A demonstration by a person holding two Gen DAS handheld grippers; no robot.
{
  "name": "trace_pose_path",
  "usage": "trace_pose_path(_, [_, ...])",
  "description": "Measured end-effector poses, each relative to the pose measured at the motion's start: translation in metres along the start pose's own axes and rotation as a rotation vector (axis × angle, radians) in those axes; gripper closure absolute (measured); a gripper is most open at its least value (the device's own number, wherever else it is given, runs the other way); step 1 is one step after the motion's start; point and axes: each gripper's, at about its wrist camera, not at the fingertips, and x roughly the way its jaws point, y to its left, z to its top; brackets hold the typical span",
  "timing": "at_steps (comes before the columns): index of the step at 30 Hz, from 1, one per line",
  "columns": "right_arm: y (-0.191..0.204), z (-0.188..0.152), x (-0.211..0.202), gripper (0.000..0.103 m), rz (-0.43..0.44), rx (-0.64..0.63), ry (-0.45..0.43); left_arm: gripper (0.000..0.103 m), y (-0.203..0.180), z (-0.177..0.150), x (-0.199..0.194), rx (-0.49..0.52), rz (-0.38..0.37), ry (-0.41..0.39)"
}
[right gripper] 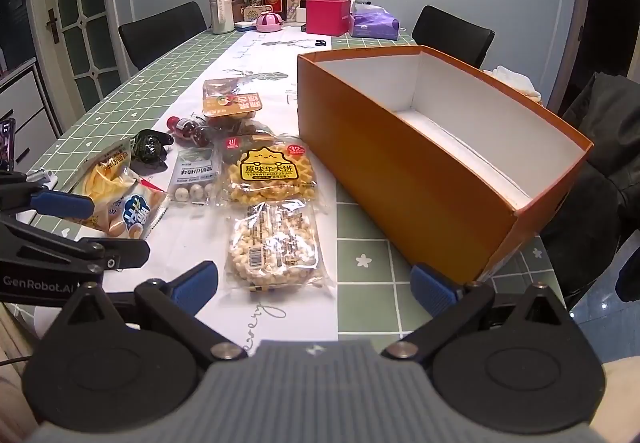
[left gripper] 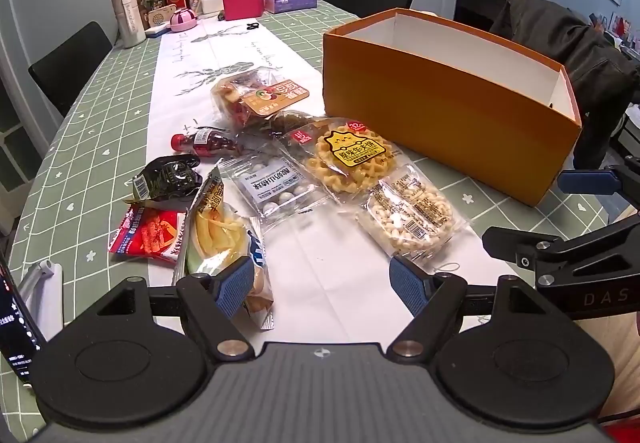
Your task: Organize snacks
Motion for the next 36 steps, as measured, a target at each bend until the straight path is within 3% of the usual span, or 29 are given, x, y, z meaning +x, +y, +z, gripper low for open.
trace_pose_path(36, [-0.0002,-0.0015,-0.0051,0.003,-0.006,-0.001,-0.015,0.013,-0.0016,-0.0012,-0.0076,0.003,-0.005,-0.028])
